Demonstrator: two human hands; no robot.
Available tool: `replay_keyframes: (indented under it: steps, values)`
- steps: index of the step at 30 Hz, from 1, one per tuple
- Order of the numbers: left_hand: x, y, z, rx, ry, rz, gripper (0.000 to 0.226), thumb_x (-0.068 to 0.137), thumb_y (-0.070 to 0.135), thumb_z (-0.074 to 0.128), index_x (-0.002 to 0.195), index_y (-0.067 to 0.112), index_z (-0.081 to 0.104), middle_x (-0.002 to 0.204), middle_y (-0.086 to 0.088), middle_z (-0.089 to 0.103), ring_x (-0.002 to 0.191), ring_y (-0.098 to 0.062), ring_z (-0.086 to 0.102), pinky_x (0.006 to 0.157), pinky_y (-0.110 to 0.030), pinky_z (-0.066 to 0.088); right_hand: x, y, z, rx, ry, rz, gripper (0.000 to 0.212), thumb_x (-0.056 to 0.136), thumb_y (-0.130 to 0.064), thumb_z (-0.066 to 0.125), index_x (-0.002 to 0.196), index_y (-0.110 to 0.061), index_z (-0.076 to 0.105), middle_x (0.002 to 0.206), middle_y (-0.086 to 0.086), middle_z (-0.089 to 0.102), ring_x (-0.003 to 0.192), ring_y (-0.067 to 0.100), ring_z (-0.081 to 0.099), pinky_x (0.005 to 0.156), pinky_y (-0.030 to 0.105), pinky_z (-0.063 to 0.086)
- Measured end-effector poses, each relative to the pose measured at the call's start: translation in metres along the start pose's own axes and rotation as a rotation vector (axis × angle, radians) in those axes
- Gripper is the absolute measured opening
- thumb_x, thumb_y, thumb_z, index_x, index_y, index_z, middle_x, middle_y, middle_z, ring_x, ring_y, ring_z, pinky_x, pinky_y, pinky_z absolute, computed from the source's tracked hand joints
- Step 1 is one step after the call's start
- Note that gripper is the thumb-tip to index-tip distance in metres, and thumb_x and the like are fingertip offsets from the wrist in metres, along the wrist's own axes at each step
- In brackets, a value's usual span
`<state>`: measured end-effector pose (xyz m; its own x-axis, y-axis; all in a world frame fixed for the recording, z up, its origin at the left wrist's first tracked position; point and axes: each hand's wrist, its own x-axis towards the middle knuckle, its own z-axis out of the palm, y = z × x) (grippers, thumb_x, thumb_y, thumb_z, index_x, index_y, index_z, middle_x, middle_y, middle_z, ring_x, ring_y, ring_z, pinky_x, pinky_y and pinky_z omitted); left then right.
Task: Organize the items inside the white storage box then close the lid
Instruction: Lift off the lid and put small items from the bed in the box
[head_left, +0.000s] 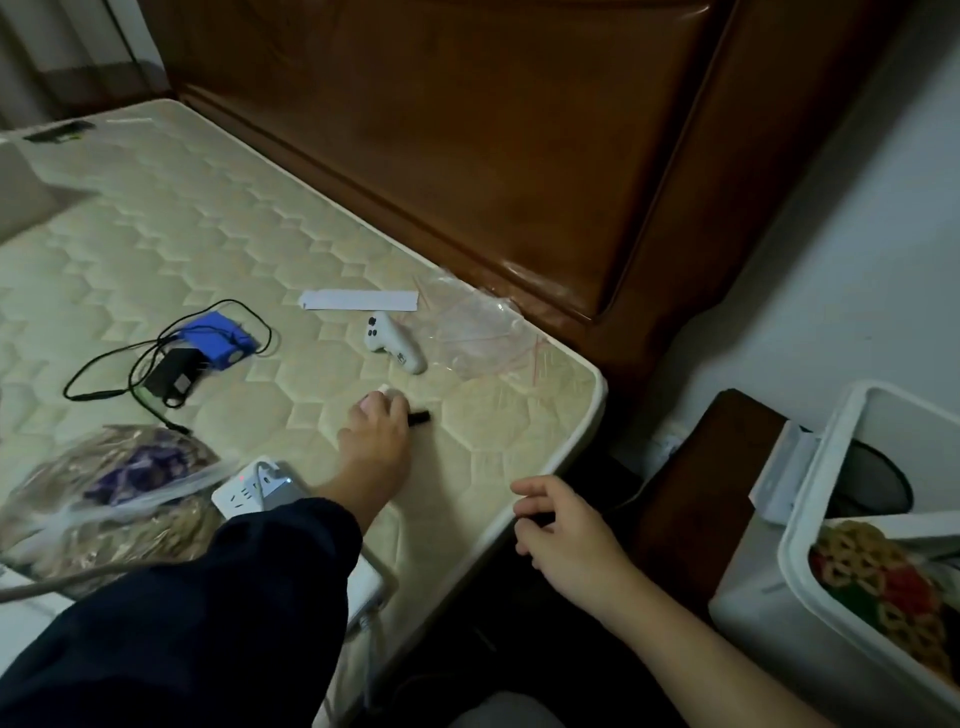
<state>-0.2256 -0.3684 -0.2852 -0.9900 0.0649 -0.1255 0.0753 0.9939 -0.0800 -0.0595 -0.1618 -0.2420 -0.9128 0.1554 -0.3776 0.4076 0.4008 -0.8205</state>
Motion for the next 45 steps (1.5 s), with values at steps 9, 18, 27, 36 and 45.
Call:
replay_keyframes:
  steps: [9,18,27,36,45]
  values:
    - [-0.019,-0.006,-0.005,-0.098,-0.016,0.150,0.028,0.110,0.017,0.042,0.138,0.014,0.045,0.143,-0.007,0.047,0.122,-0.038,0.052,0.092,-0.048,0.052,-0.003,-0.006,0.000,0.031,-0.016,0.050,0.029,0.094,-0.023,0.062,0.110,-0.047,0.062,0.108,-0.015,0.068,0.088,0.011,0.073,0.075,0.028,0.063]
    - [-0.059,0.008,-0.022,-0.707,-0.098,0.216,0.021,0.108,0.021,0.056,0.127,0.012,0.058,0.127,-0.007,0.058,0.105,-0.025,0.059,0.092,-0.037,0.045,-0.008,-0.048,0.001,0.380,0.036,0.166,0.043,0.094,-0.015,0.064,0.135,-0.022,0.056,0.108,0.000,0.068,0.093,0.014,0.071,0.087,0.034,0.063]
    - [-0.096,0.011,-0.044,-0.883,-0.092,0.395,0.017,0.105,0.010,0.061,0.121,0.005,0.065,0.114,-0.007,0.067,0.105,-0.022,0.063,0.094,-0.037,0.051,-0.004,-0.061,0.021,0.559,-0.040,0.198,0.064,0.095,-0.040,0.078,0.148,-0.013,0.054,0.125,0.006,0.069,0.106,0.021,0.073,0.096,0.036,0.062]
    - [-0.096,-0.005,-0.031,-0.834,-0.171,0.319,0.047,0.100,0.026,0.071,0.141,0.021,0.048,0.117,-0.004,0.065,0.095,-0.019,0.068,0.082,-0.027,0.055,0.024,-0.059,0.053,0.458,0.062,0.198,0.012,0.099,-0.013,0.073,0.088,-0.016,0.077,0.091,0.008,0.081,0.088,0.020,0.080,0.081,0.031,0.066]
    - [-0.088,-0.004,-0.019,-0.509,-0.275,0.298,0.051,0.085,0.009,0.076,0.135,0.014,0.062,0.134,-0.009,0.053,0.119,-0.029,0.059,0.103,-0.036,0.049,0.029,-0.045,0.023,0.523,0.290,0.060,0.014,0.106,-0.020,0.062,0.104,-0.010,0.072,0.101,0.008,0.079,0.092,0.019,0.078,0.090,0.040,0.065]
